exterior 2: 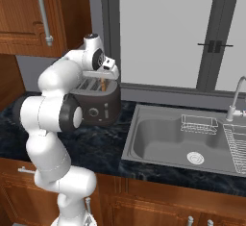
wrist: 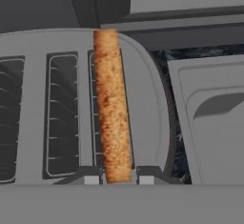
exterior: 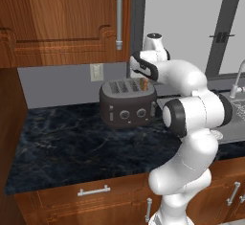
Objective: Start the toaster. Once the lever pops up, take the bread to the plate on the dining counter.
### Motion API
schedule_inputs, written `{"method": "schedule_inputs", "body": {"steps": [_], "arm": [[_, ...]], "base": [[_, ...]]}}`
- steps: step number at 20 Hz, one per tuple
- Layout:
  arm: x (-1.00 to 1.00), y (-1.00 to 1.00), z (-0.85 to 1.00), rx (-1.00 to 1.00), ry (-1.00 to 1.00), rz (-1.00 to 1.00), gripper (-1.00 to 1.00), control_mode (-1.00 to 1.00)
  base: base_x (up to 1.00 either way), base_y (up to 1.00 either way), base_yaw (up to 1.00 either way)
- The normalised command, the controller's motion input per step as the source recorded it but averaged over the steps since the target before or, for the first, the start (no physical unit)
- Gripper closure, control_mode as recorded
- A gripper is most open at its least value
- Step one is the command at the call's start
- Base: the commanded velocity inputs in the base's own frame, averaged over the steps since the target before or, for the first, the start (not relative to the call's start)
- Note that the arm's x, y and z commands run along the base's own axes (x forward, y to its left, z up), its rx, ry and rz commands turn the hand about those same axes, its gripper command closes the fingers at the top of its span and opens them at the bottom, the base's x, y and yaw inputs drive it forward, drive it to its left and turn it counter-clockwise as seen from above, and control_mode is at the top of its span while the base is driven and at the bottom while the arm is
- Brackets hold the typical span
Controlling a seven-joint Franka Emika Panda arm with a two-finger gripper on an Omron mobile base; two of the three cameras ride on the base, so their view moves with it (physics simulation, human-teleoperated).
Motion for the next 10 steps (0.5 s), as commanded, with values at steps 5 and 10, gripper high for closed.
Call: {"method": "schedule_inputs", "body": {"steps": [5,10], "arm": [[-0.09,0.01,0.64,0.0,0.0,0.0,1.0,-1.0],[-0.24,0.0,0.54,0.0,0.0,0.0,1.0,-1.0]], "base": [[0.0,0.0,0.0],[0.0,0.0,0.0]]}}
